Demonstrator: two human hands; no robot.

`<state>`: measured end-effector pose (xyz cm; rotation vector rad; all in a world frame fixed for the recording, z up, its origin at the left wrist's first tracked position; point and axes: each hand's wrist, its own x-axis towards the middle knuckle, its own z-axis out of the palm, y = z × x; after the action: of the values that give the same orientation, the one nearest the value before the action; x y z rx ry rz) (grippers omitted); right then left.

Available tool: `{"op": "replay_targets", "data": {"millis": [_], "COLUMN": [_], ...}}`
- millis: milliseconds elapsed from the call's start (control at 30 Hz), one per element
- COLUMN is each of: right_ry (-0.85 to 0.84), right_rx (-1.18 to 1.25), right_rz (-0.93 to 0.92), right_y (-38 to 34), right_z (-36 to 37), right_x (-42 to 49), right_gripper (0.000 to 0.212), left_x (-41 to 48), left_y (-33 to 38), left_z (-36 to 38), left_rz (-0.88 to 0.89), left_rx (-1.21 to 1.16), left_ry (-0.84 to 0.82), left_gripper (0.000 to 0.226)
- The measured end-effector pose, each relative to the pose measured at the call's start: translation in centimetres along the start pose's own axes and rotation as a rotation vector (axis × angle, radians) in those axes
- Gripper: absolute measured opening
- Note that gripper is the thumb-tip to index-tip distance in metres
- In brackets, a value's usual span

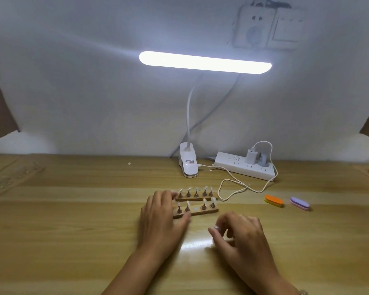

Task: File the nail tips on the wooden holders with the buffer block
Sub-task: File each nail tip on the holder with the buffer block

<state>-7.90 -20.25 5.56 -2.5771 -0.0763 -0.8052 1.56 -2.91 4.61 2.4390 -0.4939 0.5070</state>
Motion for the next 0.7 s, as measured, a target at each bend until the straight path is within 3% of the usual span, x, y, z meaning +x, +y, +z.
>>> {"op": "replay_targets", "data": {"millis": [100,200,367,700], "right_ry": [0.035,0.040,0.009,-0.081], "right_rx": [0.102,0.186,0.250,0.172], "right_rz": [0.069,0.093,0.142,0.130], "right_y": [0.0,0.1,0.5,0.5], "right_z": [0.1,0.1,0.0,-0.1], "right_x": [0.0,-0.1,0.1,0.2], "right_gripper": [0.026,0.022,0.017,0.020], "left_x": [-0.7,-1.9,-2.0,-1.7], "left_y": [0.9,2.0,2.2,2.0], "left_z": [-0.3,-0.1,0.2,0.3], "left_rz": [0.242,0.393,0.377,0.295], "left_rx": [-0.035,-0.087,-0.250,-0.336], "left_ry": [0.068,-0.115,-0.239,-0.294], "left_gripper": [0.029,0.028,0.019,0.018]}}
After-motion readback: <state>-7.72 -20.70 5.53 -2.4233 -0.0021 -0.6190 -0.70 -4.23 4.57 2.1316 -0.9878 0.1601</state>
